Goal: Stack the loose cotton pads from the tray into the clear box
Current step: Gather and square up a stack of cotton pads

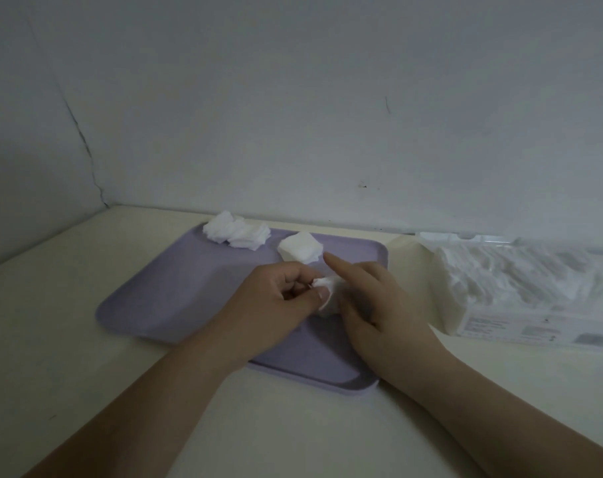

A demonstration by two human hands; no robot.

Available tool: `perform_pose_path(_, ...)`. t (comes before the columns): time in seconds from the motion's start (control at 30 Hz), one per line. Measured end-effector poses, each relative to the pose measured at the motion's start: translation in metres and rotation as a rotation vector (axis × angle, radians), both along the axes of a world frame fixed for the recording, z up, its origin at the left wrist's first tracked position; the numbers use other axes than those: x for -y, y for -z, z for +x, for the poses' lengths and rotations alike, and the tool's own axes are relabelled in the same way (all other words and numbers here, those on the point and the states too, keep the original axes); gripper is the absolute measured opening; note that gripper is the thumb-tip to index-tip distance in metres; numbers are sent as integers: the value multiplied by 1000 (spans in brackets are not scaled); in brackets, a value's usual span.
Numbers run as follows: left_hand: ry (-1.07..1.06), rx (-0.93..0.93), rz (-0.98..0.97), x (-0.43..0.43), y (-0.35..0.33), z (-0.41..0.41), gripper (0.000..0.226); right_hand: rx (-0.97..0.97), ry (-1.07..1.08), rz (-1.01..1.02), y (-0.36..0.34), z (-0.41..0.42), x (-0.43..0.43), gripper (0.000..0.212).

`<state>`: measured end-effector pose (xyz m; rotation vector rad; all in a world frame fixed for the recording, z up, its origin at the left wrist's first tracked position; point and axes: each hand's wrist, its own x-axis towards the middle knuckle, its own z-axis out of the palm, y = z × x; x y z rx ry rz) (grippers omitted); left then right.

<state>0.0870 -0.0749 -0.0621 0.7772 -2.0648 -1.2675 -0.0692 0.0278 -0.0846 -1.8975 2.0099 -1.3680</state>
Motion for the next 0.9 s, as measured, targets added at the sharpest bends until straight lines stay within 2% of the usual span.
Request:
perform_pose_path(0.07,-11,-16,42,0,-1,-1,7,-19,-2,20,0,1,1,59)
perform_pose_path(0.17,-10,-19,79,-3,-4,-1,23,-5,28,70,-2,2,2,60)
perform_pose_path(0.23,-48,12,77,-3,-8,-1,29,2,52,39,-2,0,1,51)
perform_pose_path(0.3,-150,35,49,3,-13,-5,24,81,107,20,-2,-2,3,38)
perform_pose_path(0.37,-261,63,-67,18,-18,-15,12,225,160,65,-4,-6,4,34)
perform_pose_path(0.43,-353,152,-247,39,-21,-28,13,340,184,98,-6,-8,3,25)
perform_pose_path(0.5,-377,301,-365,59,-21,-39,26,417,187,59,-9,-9,3,11)
perform_pose_path(0.63,-309,569,-315,77,-13,-50,42,518,189,19,-9,-8,1,13)
perform_pose_path(0.77,-287,426,-205,65,-17,-40,50,533,177,22,-10,-10,1,13)
perform_pose_path(0.9,-194,274,-4,51,-18,-14,39,532,171,45,-11,-10,1,13)
